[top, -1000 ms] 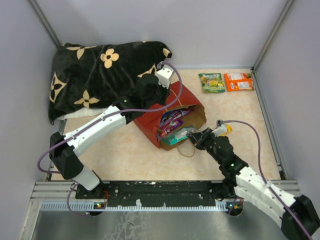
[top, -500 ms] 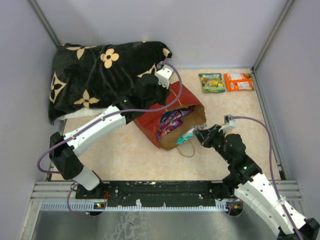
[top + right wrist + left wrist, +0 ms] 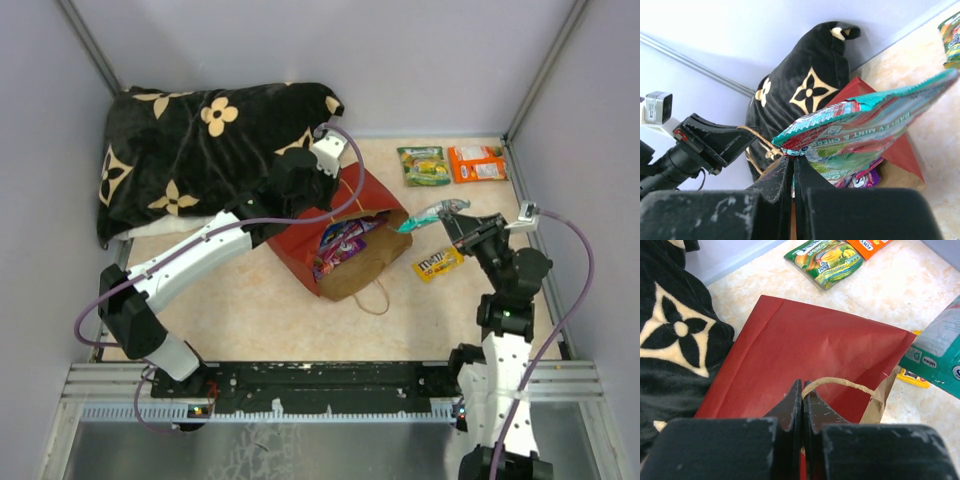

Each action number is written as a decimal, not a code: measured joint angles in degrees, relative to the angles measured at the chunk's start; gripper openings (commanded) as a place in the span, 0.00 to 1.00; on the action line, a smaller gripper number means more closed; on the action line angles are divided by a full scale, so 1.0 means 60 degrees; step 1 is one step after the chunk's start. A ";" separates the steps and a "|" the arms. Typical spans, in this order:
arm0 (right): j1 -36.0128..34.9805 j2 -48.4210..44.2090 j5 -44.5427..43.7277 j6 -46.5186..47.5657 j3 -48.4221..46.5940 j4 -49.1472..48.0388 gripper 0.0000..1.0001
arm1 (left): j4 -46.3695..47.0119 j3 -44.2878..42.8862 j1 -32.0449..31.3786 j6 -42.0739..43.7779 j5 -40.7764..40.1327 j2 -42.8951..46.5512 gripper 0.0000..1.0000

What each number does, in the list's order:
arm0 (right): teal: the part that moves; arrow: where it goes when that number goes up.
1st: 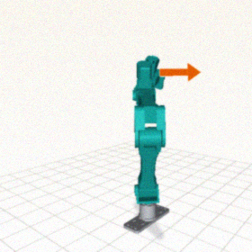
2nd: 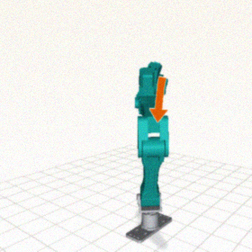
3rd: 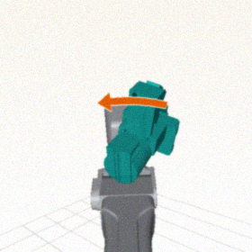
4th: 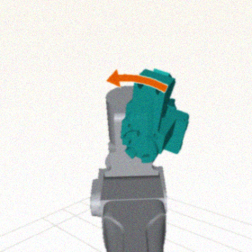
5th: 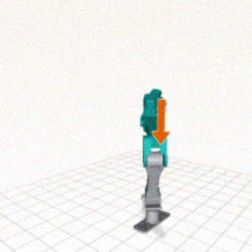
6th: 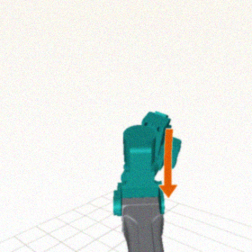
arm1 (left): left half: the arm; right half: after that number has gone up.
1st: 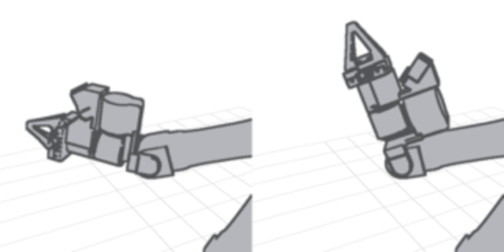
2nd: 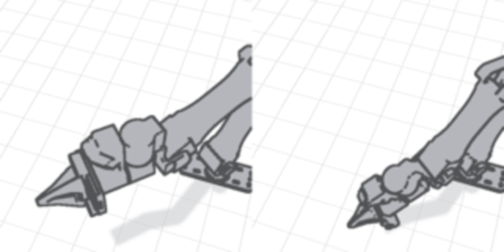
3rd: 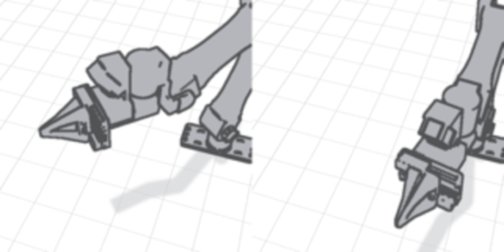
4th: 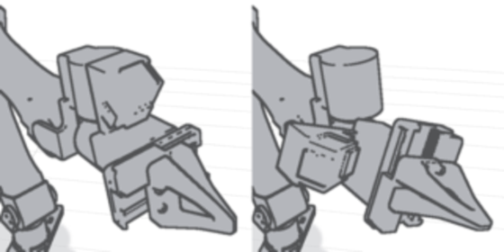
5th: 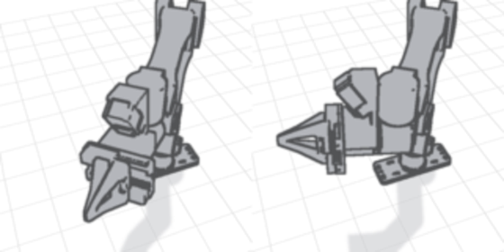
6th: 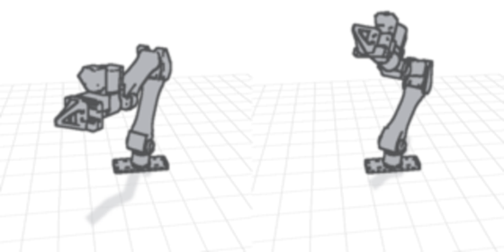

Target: Take the snacks out of the paper bag

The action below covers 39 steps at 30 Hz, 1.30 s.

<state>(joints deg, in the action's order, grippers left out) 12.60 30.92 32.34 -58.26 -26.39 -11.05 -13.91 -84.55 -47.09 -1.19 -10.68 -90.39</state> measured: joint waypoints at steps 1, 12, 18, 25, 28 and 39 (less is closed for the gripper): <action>0.0138 0.0113 0.0182 -0.0127 0.0000 -0.0149 0.00 | -0.0007 0.0000 0.0000 0.0000 0.0004 0.0000 0.00; 0.2095 0.2229 0.0962 -0.0725 -0.1064 -0.0896 0.00 | -0.0051 0.0000 0.0000 -0.0007 0.0240 0.0015 0.00; 0.3555 0.3880 0.0441 -0.0849 -0.1246 -0.0743 0.00 | -0.0044 0.0000 0.0000 -0.0040 0.0423 0.0087 0.00; 0.3661 0.5300 -0.0484 -0.0820 -0.1330 -0.0645 0.00 | -0.0098 -0.0004 0.0000 -0.0058 0.0572 0.0087 0.00; 0.3661 0.5963 -0.0688 -0.0896 -0.1694 -0.0831 0.00 | -0.0117 -0.0004 0.0000 -0.0062 0.0601 0.0087 0.00; 0.3530 0.9388 -0.1351 -0.1410 -0.4200 -0.2488 0.00 | -0.0153 -0.0015 0.0000 -0.0058 0.0612 0.0073 0.00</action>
<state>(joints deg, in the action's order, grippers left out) 33.78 87.24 24.23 -66.72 -51.59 -25.98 -14.83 -84.64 -47.09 -1.54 -7.01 -89.95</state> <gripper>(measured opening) 0.005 0.013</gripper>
